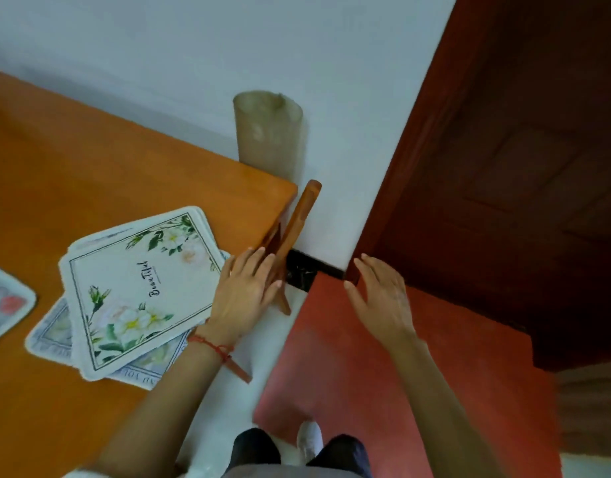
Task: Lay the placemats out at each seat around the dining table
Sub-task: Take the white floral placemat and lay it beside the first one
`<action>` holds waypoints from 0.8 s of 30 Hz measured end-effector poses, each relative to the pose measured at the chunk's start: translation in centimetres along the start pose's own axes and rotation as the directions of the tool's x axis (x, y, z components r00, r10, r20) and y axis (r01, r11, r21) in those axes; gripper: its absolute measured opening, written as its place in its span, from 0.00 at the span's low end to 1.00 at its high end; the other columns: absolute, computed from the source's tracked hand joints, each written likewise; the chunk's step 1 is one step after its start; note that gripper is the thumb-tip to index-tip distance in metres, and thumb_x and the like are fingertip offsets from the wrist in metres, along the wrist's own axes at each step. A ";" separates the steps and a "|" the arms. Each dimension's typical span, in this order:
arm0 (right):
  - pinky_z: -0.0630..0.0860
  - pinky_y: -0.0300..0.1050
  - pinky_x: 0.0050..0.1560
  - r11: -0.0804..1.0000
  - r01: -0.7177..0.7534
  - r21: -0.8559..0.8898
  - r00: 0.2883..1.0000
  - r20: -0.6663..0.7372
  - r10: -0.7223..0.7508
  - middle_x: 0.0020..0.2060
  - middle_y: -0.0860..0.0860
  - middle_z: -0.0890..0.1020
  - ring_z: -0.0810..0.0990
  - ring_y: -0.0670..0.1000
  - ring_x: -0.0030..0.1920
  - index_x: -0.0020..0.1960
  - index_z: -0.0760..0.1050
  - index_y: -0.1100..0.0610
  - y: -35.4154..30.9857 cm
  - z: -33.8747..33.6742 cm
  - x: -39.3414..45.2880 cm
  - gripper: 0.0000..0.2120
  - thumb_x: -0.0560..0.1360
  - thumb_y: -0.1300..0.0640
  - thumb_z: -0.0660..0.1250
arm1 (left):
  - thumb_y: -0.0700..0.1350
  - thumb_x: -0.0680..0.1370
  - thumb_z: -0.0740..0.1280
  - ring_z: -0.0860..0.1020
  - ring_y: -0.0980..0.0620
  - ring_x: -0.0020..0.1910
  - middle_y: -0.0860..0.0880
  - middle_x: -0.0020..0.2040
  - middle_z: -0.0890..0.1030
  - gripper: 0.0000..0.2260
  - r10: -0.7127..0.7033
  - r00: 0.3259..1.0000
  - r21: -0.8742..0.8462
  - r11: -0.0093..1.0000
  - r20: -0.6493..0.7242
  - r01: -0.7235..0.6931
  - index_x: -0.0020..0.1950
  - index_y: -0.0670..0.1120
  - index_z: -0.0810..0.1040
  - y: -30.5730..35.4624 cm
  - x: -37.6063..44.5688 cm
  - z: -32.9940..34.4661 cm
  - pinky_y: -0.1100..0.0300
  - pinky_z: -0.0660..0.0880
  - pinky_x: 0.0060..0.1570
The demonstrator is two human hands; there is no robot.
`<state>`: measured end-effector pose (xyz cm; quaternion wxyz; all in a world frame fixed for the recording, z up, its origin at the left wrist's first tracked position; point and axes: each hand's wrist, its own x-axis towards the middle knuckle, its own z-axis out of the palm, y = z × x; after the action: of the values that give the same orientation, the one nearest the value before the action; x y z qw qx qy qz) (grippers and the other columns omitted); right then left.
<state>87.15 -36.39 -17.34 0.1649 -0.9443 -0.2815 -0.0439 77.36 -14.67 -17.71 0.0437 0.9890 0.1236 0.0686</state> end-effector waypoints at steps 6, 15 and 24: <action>0.60 0.49 0.67 0.980 0.172 0.099 0.979 0.093 -0.181 0.64 0.57 0.74 0.70 0.58 0.66 0.65 0.71 0.60 -2.3 0.7 4.5 0.25 0.76 0.45 0.54 | 0.54 0.76 0.54 0.76 0.41 0.59 0.41 0.59 0.79 0.22 -0.210 0.976 0.004 0.977 -0.053 0.211 0.61 0.42 0.75 -2.5 -1.2 -0.7 0.46 0.72 0.57; 0.64 0.56 0.66 0.903 0.379 0.201 0.909 0.099 -0.404 0.64 0.57 0.74 0.70 0.58 0.66 0.64 0.72 0.61 -8.5 3.4 9.3 0.26 0.76 0.45 0.53 | 0.58 0.79 0.44 0.78 0.39 0.58 0.40 0.58 0.80 0.29 -0.441 0.898 0.064 0.895 -0.016 0.441 0.60 0.41 0.76 -8.2 -3.4 -1.7 0.42 0.74 0.54; 0.66 0.56 0.65 0.836 0.515 0.188 0.823 0.162 -0.544 0.65 0.57 0.74 0.71 0.58 0.65 0.65 0.71 0.59 -15.3 6.5 13.8 0.27 0.75 0.43 0.52 | 0.55 0.75 0.53 0.77 0.39 0.58 0.40 0.58 0.80 0.25 -0.582 0.813 0.042 0.812 -0.016 0.582 0.60 0.41 0.77 -14.3 -4.9 -1.4 0.41 0.73 0.54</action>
<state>90.28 -15.02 -16.67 0.1795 -0.8145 -0.5508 0.0308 69.06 -1.99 -18.44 0.0403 0.9044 0.4218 0.0502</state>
